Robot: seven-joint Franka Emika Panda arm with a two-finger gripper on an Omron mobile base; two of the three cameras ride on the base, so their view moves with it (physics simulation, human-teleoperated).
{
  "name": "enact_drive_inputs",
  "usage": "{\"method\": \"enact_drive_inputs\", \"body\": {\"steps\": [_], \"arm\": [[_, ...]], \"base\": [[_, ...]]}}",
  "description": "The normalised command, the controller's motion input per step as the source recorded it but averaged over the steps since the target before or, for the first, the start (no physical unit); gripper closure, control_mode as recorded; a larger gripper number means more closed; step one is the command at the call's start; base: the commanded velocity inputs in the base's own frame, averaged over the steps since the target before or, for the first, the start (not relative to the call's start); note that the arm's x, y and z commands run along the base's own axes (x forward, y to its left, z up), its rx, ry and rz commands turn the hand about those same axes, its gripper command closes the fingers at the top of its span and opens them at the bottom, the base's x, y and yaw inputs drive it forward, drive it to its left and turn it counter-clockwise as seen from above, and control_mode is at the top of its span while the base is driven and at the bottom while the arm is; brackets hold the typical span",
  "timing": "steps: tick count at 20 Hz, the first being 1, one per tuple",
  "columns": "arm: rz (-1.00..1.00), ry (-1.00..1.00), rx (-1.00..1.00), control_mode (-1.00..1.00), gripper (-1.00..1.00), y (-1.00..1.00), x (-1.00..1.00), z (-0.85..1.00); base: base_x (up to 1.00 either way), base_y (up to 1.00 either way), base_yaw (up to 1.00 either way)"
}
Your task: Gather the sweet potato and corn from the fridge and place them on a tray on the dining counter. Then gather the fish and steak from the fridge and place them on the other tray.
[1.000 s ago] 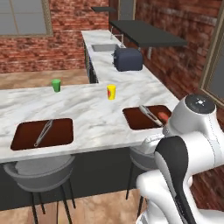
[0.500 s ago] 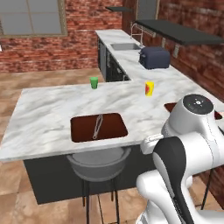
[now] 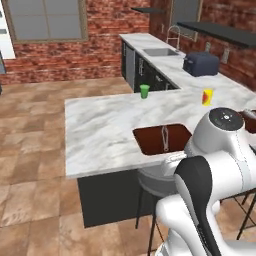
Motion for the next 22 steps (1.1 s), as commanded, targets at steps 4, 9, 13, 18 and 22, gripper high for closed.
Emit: {"method": "enact_drive_inputs", "body": {"steps": [4, 9, 13, 18, 22], "arm": [[0.0, 0.0, 0.0, 1.0, -1.0, 0.0, 0.0, 0.0], [0.0, 0.0, 0.0, 1.0, -1.0, 0.0, 0.0, 0.0], [0.0, 0.0, 0.0, 1.0, -1.0, 0.0, 0.0, 0.0], [0.0, 0.0, 0.0, 1.0, -1.0, 0.0, 0.0, 0.0], [0.0, 0.0, 0.0, 1.0, -1.0, 0.0, 0.0, 0.0]], "base": [[0.26, 1.0, -0.12], [0.39, 1.0, -0.15], [0.44, 1.0, -0.16], [0.53, 1.0, -0.18], [0.72, 1.0, -0.21]]}}
